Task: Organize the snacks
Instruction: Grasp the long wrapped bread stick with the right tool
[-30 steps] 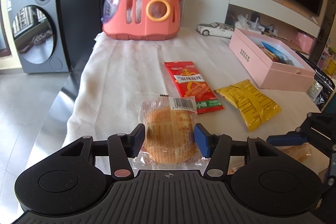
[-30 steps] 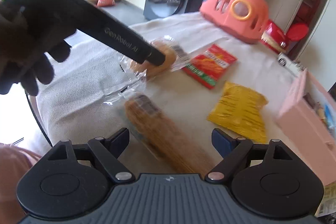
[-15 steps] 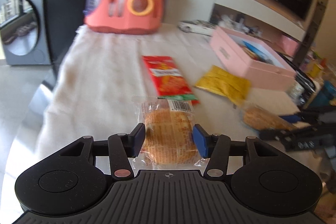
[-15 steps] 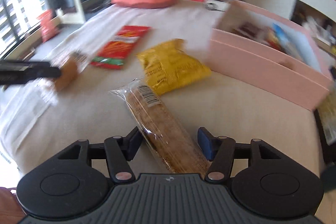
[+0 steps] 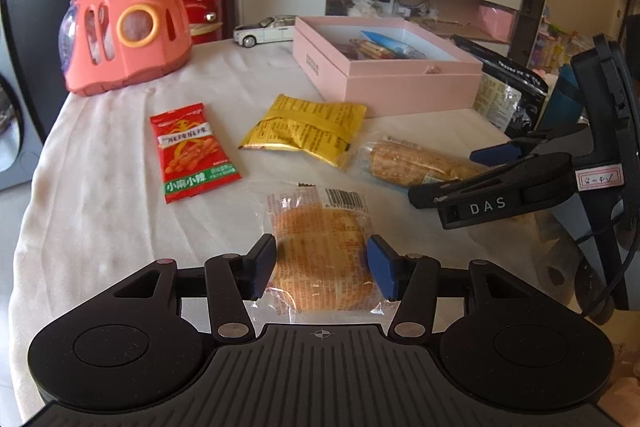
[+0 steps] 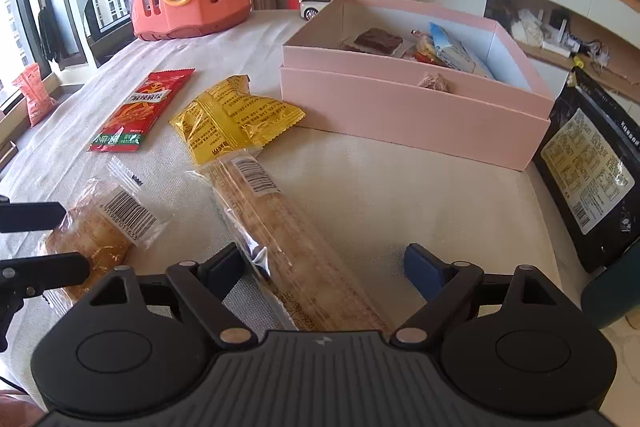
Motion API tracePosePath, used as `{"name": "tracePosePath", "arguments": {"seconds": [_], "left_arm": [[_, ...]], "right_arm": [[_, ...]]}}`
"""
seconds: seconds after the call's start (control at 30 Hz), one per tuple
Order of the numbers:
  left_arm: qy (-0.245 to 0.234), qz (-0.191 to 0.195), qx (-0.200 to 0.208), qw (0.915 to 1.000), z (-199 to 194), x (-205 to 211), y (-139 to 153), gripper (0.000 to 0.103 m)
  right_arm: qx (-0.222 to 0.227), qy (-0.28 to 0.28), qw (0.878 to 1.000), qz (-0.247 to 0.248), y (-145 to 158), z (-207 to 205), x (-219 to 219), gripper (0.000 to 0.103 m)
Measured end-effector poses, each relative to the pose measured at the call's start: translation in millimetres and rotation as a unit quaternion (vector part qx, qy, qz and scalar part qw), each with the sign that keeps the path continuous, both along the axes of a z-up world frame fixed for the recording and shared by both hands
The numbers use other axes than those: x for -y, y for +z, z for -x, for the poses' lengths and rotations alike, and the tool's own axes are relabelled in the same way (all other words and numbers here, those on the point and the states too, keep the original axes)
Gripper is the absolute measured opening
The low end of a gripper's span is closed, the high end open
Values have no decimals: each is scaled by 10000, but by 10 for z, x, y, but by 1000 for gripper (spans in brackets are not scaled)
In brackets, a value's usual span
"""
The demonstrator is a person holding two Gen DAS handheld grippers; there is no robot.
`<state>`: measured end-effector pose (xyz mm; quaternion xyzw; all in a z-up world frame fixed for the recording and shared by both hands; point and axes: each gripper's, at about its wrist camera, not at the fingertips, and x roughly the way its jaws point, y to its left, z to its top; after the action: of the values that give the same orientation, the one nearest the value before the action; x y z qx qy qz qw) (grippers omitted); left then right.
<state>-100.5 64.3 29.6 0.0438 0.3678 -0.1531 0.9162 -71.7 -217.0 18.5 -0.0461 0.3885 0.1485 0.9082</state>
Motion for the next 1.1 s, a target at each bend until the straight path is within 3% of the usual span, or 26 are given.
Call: {"name": "tracePosePath", "arguments": {"seconds": [0.3, 0.93, 1.03, 1.1], "left_arm": [[20, 59, -12, 10000, -7, -25, -6, 59], [43, 161, -43, 9999, 0, -84, -12, 60], [55, 158, -53, 9998, -1, -110, -4, 60], [83, 197, -76, 9997, -6, -150, -2, 60]], "right_arm": [[-28, 125, 9999, -36, -31, 11, 2, 103], [-160, 144, 9997, 63, 6, 260, 44, 102], [-404, 291, 9986, -189, 49, 281, 69, 102], [-655, 489, 9939, -735, 111, 268, 138, 102]]}}
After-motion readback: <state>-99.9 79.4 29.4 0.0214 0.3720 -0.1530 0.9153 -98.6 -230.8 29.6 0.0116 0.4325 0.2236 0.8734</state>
